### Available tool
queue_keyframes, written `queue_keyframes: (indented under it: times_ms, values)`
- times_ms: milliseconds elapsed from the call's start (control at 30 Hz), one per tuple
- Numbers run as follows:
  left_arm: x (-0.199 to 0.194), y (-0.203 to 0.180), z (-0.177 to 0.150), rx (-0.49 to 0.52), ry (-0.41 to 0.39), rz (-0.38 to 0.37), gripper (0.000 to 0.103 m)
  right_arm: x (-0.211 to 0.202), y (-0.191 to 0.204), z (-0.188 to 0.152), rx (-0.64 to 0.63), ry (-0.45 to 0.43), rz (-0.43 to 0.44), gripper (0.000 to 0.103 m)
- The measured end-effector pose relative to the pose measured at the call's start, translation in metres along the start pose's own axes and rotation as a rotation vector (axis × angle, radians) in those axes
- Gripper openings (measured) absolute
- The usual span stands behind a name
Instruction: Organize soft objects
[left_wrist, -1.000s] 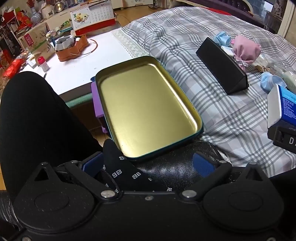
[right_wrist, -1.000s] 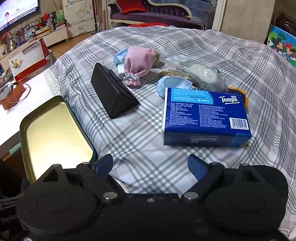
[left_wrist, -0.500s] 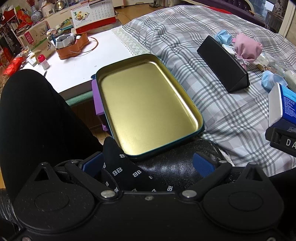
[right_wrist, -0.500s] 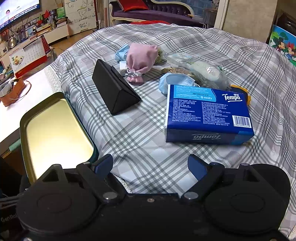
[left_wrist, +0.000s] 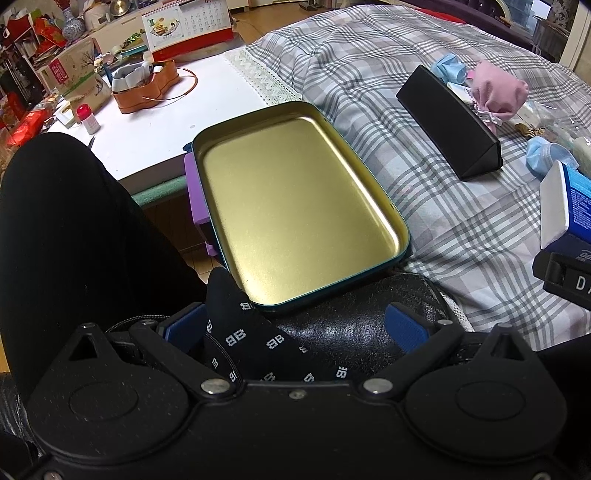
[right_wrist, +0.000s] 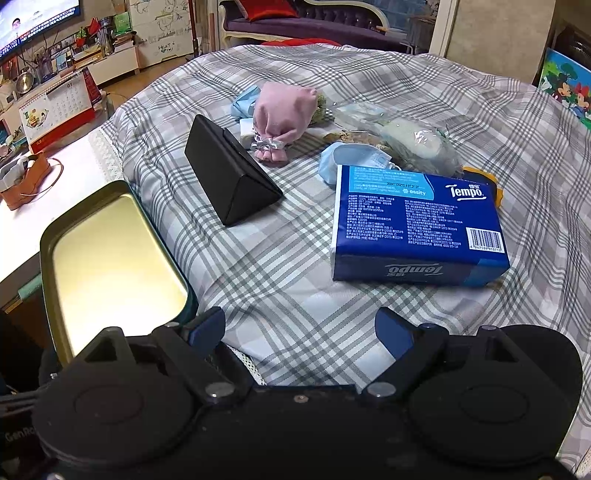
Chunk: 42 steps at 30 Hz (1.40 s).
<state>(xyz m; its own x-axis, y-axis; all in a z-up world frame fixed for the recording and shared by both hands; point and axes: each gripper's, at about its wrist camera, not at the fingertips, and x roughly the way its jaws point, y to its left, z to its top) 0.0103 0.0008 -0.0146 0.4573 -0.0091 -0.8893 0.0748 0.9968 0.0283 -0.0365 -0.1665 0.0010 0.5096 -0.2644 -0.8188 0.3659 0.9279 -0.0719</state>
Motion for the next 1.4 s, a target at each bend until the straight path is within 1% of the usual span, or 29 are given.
queue_keyframes:
  times_ms: [333,600,1400]
  values:
    - [0.002,0.000,-0.001,-0.001,0.011,-0.007,0.099,0.001,0.002,-0.001,-0.004,0.004,0.002,0.088]
    - [0.007,0.001,0.000,-0.008,0.044,-0.026,0.099,0.002,0.002,-0.001,-0.010,0.012,0.007,0.088]
    - [0.011,0.001,-0.001,-0.004,0.056,-0.024,0.099,0.003,0.005,-0.001,-0.021,0.025,0.007,0.088]
